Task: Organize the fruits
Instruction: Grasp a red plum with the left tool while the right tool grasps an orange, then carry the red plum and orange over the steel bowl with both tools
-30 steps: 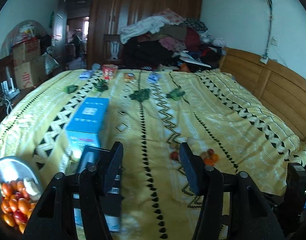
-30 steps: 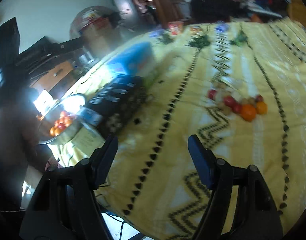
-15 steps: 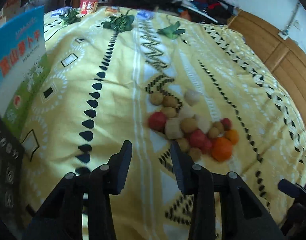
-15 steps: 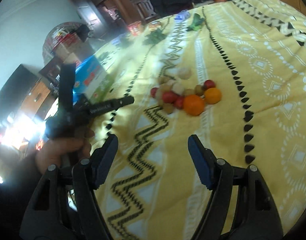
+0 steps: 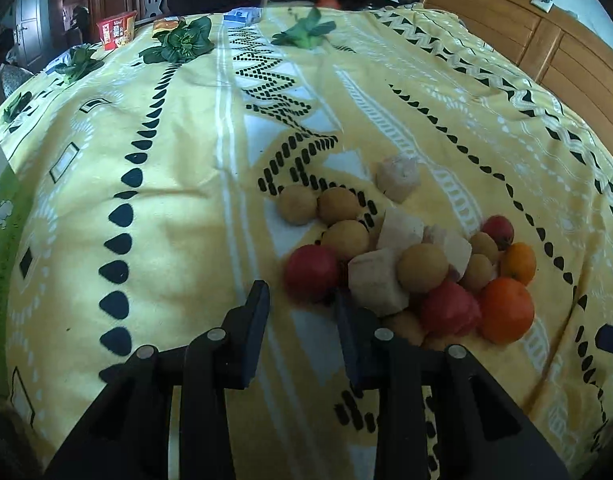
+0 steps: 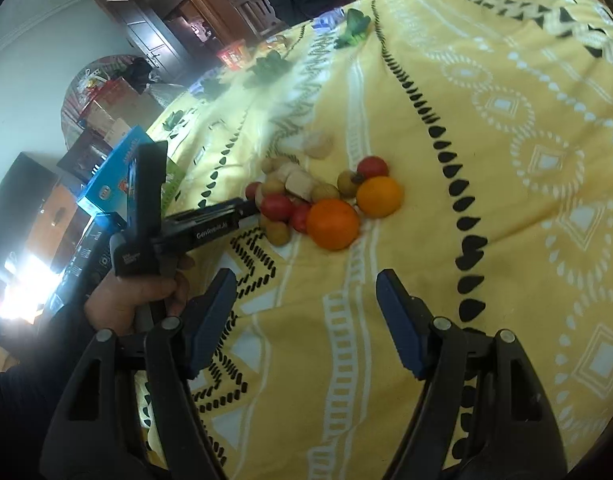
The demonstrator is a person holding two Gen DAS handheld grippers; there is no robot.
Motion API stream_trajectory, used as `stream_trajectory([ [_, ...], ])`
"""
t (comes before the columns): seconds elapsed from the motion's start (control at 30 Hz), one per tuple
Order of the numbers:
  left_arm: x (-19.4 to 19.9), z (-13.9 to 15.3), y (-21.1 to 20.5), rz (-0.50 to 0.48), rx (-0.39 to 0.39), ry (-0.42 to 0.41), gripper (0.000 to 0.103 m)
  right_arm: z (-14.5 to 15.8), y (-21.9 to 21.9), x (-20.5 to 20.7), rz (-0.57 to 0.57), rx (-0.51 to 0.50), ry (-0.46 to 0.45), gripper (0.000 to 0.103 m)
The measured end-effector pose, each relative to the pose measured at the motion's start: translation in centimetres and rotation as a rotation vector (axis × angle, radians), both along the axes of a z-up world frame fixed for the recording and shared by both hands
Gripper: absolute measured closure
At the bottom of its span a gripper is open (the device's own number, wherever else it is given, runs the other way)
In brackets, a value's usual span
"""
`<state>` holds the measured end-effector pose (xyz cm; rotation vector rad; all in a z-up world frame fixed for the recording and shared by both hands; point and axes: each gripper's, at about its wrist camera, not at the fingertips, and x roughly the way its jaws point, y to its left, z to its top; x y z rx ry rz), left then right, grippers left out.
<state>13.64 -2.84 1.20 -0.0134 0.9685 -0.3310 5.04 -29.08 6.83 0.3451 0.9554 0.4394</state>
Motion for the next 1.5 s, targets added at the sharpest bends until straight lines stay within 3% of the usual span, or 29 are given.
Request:
stream_trajectory([
  [0.3,1.9,0.1,-0.5,0.012,-0.046,-0.015,0.066,0.1,-0.1,-0.1,0.004,-0.006,-0.002,0.030],
  [0.4,2.0,-0.2,-0.7,0.010,-0.040,-0.014,0.068,0.1,0.0,0.0,0.008,-0.008,-0.005,0.030],
  [0.43,1.9,-0.2,-0.7,0.009,-0.041,-0.015,0.074,0.0,0.0,0.0,0.012,-0.011,-0.003,0.030],
  [0.5,1.6,0.0,-0.7,0.010,-0.042,-0.023,0.076,-0.1,0.2,0.2,0.015,-0.014,0.001,0.030],
  [0.83,-3.5,3.9,2.4,0.115,-0.106,-0.081,0.076,-1.5,2.3,4.0,0.051,-0.064,0.003,0.033],
  [0.93,-5.2,4.8,2.6,0.106,-0.128,-0.088,0.076,-2.7,3.0,5.8,0.056,-0.107,0.017,0.041],
  [1.2,-7.6,6.1,2.3,0.080,-0.149,-0.085,0.076,-5.0,4.6,7.4,0.095,-0.197,0.035,0.043],
  [1.23,-7.8,6.4,2.4,0.079,-0.148,-0.089,0.076,-4.9,4.4,7.3,0.087,-0.200,0.027,0.046],
  [1.27,-8.0,6.6,2.4,0.079,-0.146,-0.093,0.076,-4.8,4.3,7.2,0.079,-0.201,0.025,0.056],
  [1.5,-10.0,9.8,4.1,0.104,-0.162,-0.146,0.076,-1.5,4.6,5.0,0.090,-0.192,-0.039,0.057],
])
